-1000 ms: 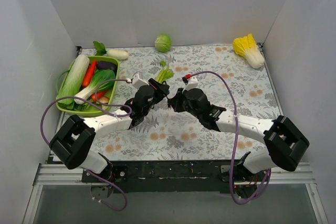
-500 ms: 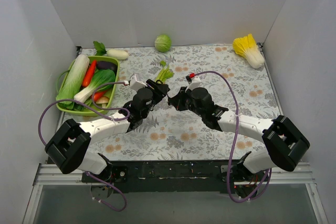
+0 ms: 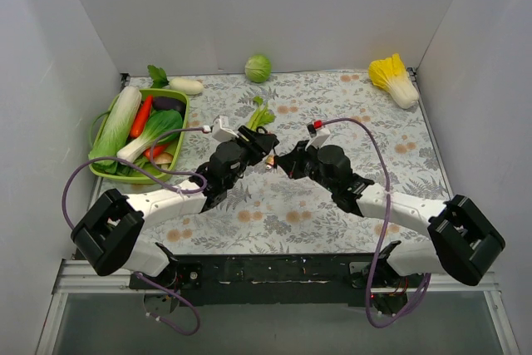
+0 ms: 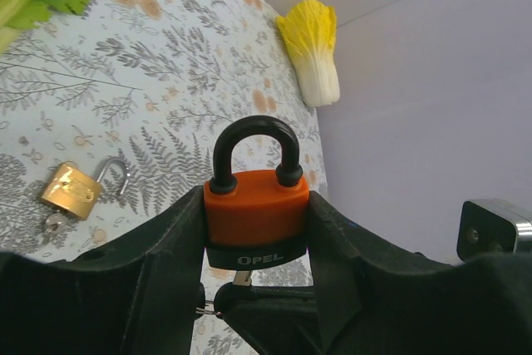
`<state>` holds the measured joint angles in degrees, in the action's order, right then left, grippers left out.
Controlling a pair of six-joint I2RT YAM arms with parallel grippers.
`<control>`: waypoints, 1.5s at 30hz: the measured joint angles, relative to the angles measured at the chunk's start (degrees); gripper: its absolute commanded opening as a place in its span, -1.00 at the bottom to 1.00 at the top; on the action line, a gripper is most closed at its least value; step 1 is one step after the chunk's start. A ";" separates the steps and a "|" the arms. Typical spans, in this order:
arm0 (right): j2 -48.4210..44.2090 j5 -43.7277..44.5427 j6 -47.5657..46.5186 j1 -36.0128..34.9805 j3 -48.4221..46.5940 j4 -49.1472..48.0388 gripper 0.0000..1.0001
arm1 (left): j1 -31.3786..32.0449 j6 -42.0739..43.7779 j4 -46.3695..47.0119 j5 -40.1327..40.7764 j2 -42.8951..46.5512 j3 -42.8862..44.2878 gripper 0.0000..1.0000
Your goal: Unlock with the key
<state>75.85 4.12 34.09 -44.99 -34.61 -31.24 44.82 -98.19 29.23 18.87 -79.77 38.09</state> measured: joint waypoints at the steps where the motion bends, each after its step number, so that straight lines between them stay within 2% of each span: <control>1: -1.18 0.24 -0.02 0.07 0.48 0.31 -0.97 | 0.11 0.04 0.76 -0.76 0.00 0.00 -1.00; 11: -9.46 4.17 -1.53 0.09 0.76 8.24 -0.97 | -0.22 -0.48 8.85 -8.96 -1.40 -0.26 -1.00; 20: -10.69 7.54 -2.58 0.11 -0.52 18.34 -0.97 | -3.21 -2.56 9.44 -21.09 -8.26 2.21 -1.00; 31: -13.38 12.46 -4.13 0.09 -0.74 24.11 -0.97 | -6.05 -7.43 12.79 -34.36 -16.72 6.93 -1.00; 45: -18.16 16.50 -8.90 -0.04 -0.98 28.39 -0.97 | -6.43 -11.17 15.21 -41.03 -20.04 9.75 -1.00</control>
<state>57.69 20.62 25.19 -45.04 -35.59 -2.85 38.39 -109.36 44.45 -22.15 -99.81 47.83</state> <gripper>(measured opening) 0.039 0.453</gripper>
